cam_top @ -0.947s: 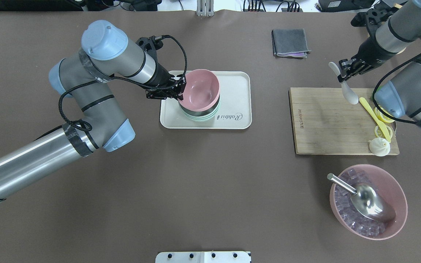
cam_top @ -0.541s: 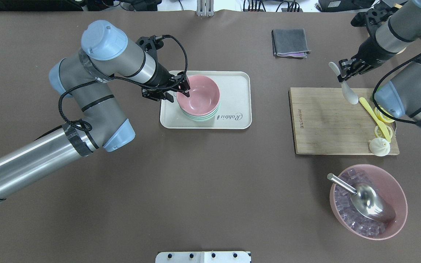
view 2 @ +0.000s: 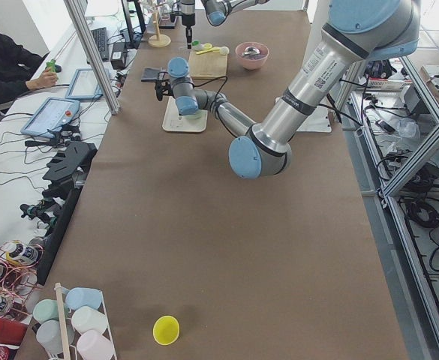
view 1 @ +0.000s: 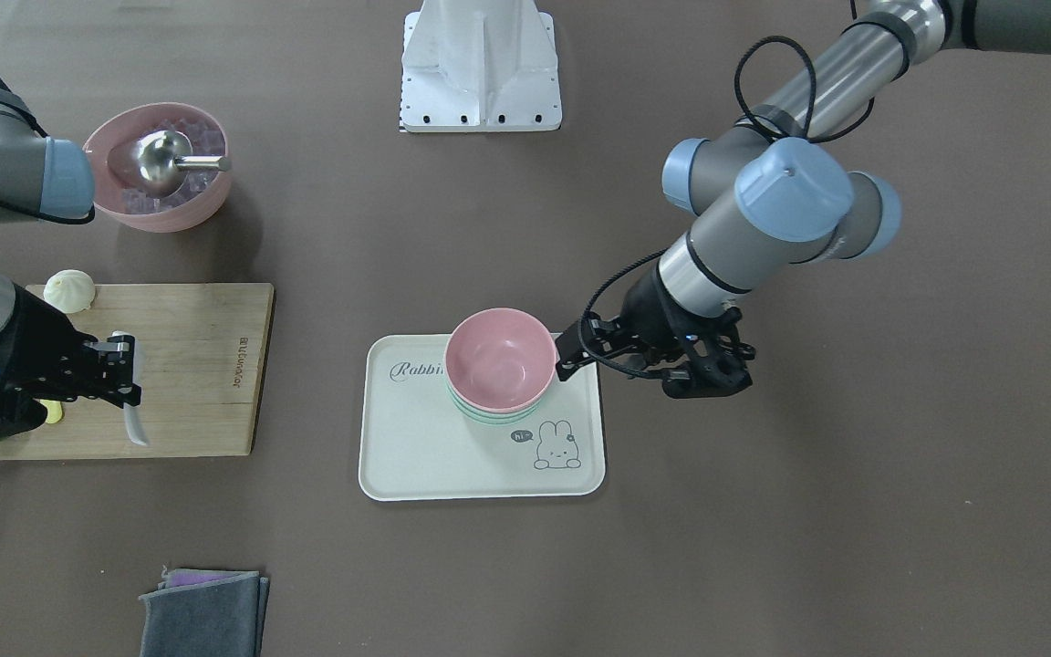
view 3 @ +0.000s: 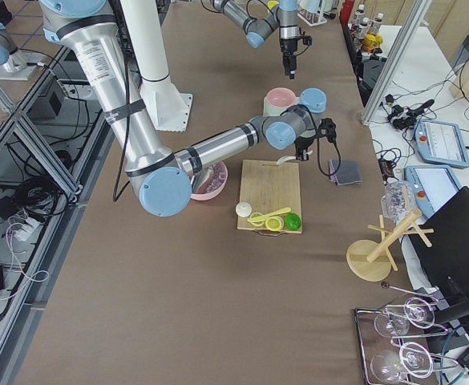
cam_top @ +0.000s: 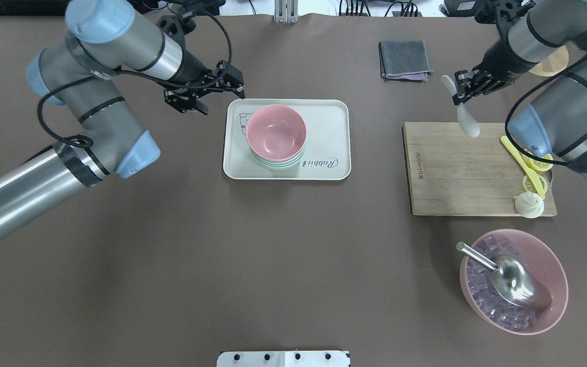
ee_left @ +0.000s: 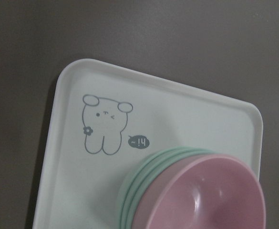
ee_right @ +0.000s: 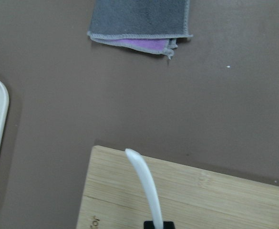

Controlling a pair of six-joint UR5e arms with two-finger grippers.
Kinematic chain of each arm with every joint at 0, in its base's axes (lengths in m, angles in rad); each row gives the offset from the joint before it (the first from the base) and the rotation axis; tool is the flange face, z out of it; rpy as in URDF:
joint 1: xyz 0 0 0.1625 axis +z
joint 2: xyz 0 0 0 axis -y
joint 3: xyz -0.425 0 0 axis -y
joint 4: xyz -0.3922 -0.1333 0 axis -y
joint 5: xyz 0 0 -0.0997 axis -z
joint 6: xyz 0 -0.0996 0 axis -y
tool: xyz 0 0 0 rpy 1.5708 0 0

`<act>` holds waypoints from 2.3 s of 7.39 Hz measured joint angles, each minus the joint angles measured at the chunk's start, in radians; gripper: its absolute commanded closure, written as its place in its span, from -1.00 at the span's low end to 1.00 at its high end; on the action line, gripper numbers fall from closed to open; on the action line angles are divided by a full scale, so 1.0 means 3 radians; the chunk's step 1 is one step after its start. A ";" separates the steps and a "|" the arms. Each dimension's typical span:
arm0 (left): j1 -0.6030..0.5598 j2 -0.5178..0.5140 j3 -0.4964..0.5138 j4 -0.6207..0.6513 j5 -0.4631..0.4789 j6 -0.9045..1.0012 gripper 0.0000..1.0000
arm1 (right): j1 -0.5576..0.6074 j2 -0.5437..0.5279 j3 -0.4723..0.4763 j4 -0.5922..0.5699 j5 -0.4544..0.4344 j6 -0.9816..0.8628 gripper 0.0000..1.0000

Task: Stack pink bowl on green and place spoon
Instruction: 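Carry white spoon into pink bowl with right gripper while left gripper withdraws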

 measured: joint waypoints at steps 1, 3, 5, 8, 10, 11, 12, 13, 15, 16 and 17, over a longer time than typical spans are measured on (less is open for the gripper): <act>-0.0204 0.0198 -0.0096 0.0010 -0.0169 0.0184 -0.97 | -0.0121 0.0177 0.0050 0.0012 -0.0014 0.0405 1.00; -0.0464 0.0751 -0.0371 0.0015 -0.0298 0.0795 -0.97 | -0.0446 0.0597 0.0089 0.0033 -0.0176 0.1283 1.00; -0.0537 0.1013 -0.0458 0.0004 -0.0299 0.1084 -0.97 | -0.0877 0.0950 0.0037 0.0032 -0.0773 0.1988 1.00; -0.0542 0.1063 -0.0451 -0.0009 -0.0292 0.1127 -0.97 | -0.1138 0.1226 -0.0354 0.0241 -0.1219 0.2435 1.00; -0.0533 0.1065 -0.0446 -0.0011 -0.0291 0.1127 -0.98 | -0.1202 0.1285 -0.0462 0.0358 -0.1324 0.2543 -0.50; -0.0532 0.1063 -0.0440 -0.0012 -0.0291 0.1129 -0.97 | -0.1215 0.1298 -0.0478 0.0406 -0.1347 0.2592 -1.00; -0.0530 0.1059 -0.0434 -0.0012 -0.0291 0.1130 -0.97 | -0.1221 0.1295 -0.0495 0.0482 -0.1366 0.2633 -1.00; -0.0529 0.1055 -0.0425 -0.0012 -0.0291 0.1132 -0.97 | -0.1224 0.1290 -0.0513 0.0543 -0.1384 0.2642 -1.00; -0.0533 0.1049 -0.0414 -0.0016 -0.0292 0.1158 -0.98 | -0.1219 0.1282 -0.0519 0.0572 -0.1393 0.2643 -1.00; -0.0543 0.1055 -0.0419 -0.0019 -0.0291 0.1165 -0.97 | -0.1199 0.1267 -0.0494 0.0557 -0.1378 0.2621 -1.00; -0.0574 0.1073 -0.0440 -0.0020 -0.0274 0.1166 -0.97 | -0.1136 0.1211 -0.0409 0.0474 -0.1321 0.2542 -1.00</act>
